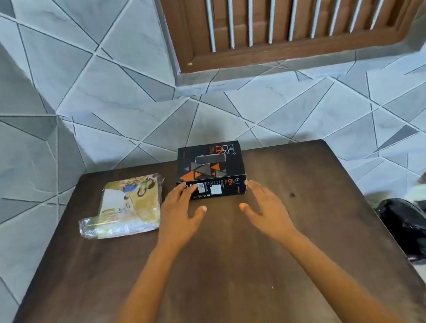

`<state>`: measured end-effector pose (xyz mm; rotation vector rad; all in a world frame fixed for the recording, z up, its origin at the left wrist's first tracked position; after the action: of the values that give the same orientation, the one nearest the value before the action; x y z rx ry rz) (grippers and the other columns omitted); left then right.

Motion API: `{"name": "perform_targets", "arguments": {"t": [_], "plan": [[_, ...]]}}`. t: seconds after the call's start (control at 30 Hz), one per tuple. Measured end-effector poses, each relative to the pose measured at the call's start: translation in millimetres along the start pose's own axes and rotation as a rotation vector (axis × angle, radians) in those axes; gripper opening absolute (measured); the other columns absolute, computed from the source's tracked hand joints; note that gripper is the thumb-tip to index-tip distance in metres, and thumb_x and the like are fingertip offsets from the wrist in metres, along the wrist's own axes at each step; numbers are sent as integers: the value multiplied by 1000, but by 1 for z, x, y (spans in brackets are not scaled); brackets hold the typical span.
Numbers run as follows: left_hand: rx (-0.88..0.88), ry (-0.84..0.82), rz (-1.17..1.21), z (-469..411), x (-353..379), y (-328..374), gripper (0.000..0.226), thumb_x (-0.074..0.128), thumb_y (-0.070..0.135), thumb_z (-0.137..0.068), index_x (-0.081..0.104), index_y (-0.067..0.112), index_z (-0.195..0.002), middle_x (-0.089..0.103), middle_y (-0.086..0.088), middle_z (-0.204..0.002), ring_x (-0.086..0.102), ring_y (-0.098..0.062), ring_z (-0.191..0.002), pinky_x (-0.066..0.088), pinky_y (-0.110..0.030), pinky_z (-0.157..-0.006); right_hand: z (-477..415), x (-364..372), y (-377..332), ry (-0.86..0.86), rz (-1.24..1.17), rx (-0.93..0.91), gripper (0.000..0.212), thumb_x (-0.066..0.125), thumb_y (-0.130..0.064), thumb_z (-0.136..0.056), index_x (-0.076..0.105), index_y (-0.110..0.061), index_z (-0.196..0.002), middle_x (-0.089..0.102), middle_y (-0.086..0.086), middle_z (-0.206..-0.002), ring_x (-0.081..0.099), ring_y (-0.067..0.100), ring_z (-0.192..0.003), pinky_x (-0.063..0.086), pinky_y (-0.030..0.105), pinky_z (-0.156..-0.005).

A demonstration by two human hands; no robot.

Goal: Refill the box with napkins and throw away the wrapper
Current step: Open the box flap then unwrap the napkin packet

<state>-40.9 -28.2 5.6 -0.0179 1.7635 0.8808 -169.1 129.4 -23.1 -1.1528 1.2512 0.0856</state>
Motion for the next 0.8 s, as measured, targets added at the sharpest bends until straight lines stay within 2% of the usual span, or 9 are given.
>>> {"name": "perform_targets", "arguments": {"t": [0.1, 0.2, 0.37, 0.57, 0.7, 0.8], "plan": [[-67, -18, -60, -44, 13, -9, 61, 55, 41, -83, 37, 24, -139, 31, -8, -151, 26, -27, -139, 23, -44, -113, -45, 5, 20, -69, 115, 22, 62, 46, -36, -92, 22, -14, -145, 23, 7, -155, 20, 23, -143, 19, 39, -117], [-143, -50, -102, -73, 26, -20, 64, 54, 41, -83, 33, 25, -141, 24, -11, -154, 21, -29, -142, 18, -46, -114, -80, 14, 29, -106, 139, 51, 66, 46, -37, -92, 17, -13, -146, 15, 8, -157, 15, 24, -144, 19, 42, -117], [-242, -84, -175, -105, 43, -45, 66, 56, 35, -85, 27, 26, -143, 14, -11, -157, 18, -31, -142, 20, -50, -113, -106, 34, 45, -146, 154, 94, 68, 42, -40, -93, 9, -14, -147, 9, 8, -158, 14, 24, -145, 21, 43, -117], [-263, -75, -131, -93, 50, -48, 62, 55, 37, -86, 29, 31, -142, 10, -4, -157, 26, -30, -139, 38, -46, -103, -88, 46, 49, -75, 30, 105, 69, 45, -37, -93, 9, -17, -148, 15, 6, -157, 26, 23, -141, 31, 39, -110], [-204, -82, -253, -66, 48, -42, 59, 51, 40, -87, 29, 32, -141, 16, -6, -156, 42, -31, -129, 49, -43, -90, -57, 44, 47, 7, -27, 140, 65, 40, -43, -90, 17, -19, -146, 23, 2, -155, 55, 31, -115, 48, 41, -96], [-155, -112, -341, -43, 44, -37, 56, 49, 39, -88, 30, 32, -141, 19, -8, -155, 54, -29, -116, 52, -39, -81, -27, 40, 45, 65, -29, 194, 58, 39, -43, -91, 25, -23, -144, 30, -4, -152, 57, 22, -113, 48, 34, -91]]}}
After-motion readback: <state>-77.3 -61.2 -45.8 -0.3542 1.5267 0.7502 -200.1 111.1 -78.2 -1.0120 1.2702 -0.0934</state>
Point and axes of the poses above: each hand's wrist, its own z-axis away from the middle knuckle, its own x-axis out of the palm, y = z × x, the point moved 5 cm from there along -z, towards the middle knuckle
